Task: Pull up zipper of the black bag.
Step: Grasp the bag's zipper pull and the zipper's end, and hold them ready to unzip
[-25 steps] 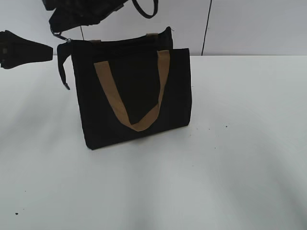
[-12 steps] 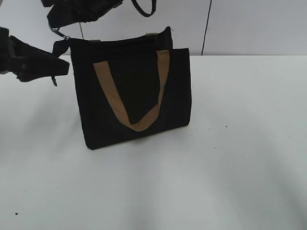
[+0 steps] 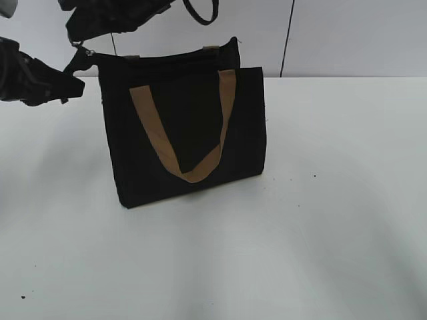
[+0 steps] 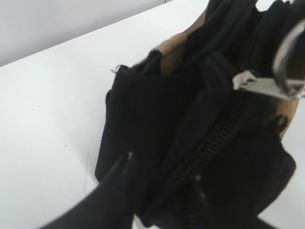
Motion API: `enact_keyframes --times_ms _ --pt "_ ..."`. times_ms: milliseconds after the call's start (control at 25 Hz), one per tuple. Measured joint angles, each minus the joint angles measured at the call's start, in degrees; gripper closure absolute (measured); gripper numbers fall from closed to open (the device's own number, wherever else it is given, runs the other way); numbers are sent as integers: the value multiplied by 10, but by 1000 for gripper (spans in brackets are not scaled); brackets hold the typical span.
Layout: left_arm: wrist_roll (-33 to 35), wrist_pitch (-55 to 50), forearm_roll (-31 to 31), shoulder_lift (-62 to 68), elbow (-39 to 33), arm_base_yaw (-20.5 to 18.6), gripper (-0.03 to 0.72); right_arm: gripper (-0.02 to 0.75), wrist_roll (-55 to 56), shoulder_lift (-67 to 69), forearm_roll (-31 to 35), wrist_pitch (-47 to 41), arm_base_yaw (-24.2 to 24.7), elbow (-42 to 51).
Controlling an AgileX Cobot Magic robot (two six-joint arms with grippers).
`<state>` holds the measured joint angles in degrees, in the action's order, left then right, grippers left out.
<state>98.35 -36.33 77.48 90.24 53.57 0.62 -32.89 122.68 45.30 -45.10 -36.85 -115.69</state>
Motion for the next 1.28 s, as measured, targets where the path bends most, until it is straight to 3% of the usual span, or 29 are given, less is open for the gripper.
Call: enact_keyframes --times_ms 80,160,480,840,1280 --pt "0 0 -12 0 0 0 616 750 0 0 1 -1 7 0" --pt "2 0 -27 0 0 0 657 750 0 0 1 -4 15 0" --pt "2 29 -47 0 0 1 666 750 50 1 -57 -37 65 0" --pt "-26 45 -90 0 0 -9 666 750 92 1 -143 -75 87 0" --pt "-33 35 -97 -1 0 -53 666 751 98 1 -157 -87 128 0"
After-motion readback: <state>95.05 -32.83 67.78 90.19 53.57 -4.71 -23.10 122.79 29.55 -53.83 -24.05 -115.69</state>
